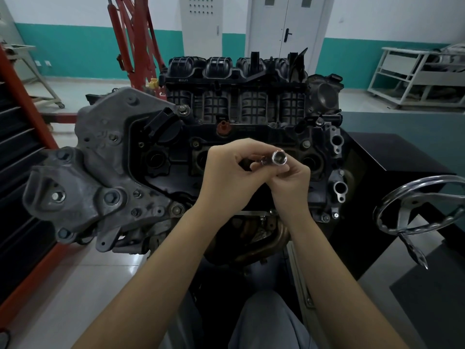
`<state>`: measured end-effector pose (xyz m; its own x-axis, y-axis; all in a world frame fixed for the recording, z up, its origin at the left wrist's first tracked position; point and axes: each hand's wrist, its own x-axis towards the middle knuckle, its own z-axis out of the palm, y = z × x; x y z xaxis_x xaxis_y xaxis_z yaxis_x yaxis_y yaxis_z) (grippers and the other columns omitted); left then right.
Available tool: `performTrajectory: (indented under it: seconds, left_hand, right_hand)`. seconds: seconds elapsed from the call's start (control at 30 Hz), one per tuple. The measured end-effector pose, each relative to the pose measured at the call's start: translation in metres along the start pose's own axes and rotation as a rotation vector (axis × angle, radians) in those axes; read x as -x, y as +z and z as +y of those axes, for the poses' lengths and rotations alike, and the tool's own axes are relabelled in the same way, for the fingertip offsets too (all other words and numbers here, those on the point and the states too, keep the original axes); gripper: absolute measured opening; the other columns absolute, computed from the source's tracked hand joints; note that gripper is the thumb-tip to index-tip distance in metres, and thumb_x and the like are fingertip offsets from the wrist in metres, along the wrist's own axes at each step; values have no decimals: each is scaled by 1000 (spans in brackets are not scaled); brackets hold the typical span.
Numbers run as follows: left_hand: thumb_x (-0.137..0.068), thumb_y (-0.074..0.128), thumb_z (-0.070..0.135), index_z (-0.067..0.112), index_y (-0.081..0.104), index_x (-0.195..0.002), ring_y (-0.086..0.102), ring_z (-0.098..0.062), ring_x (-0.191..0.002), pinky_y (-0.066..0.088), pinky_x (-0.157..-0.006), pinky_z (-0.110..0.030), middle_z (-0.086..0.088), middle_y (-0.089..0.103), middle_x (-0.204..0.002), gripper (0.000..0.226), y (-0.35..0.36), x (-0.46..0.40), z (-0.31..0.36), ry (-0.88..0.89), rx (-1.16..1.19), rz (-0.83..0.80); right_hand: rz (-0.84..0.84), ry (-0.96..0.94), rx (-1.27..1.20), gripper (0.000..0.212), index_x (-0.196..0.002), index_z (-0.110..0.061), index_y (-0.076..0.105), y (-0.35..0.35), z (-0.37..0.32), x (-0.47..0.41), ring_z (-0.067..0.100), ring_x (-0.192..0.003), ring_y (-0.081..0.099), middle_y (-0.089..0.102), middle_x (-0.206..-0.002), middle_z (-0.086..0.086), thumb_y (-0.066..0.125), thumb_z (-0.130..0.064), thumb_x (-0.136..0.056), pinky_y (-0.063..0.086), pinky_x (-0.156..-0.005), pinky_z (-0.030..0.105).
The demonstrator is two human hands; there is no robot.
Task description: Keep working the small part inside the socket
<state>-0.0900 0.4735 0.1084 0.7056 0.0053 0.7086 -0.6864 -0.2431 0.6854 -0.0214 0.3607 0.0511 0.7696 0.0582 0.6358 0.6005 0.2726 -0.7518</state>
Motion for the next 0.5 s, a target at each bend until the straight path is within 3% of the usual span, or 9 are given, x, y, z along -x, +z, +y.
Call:
performTrajectory:
  seconds: [0.2,0.4,0.5]
  left_hand:
    - [-80,70,-8,6,69,-107,70,-20,-98,54,-91,-34,-9,72,-98,30,-5,0,-3,-53,132,-108]
    - [-75,80,4,11,74,-91,70,-11,-88,56,-82,-28,2,74,-88,19,0,0,-5,-35,-48,1]
    - [-79,74,-2,9,73,-99,71,-14,-93,55,-86,-30,-2,74,-93,23,-2,0,-6,-54,41,-50]
  right_hand:
    - [-28,-1,9,18,-88,-11,69,0,0,-2,9,-80,68,73,-80,-7,67,4,-79,52,-75,22]
    - [-21,-21,3,21,-95,-6,69,2,0,-1,16,-83,69,73,-83,-2,68,5,-77,53,-77,26]
    - [-61,-6,35,16,-91,-13,68,0,0,-1,8,-84,68,73,-83,-10,65,0,-82,51,-78,22]
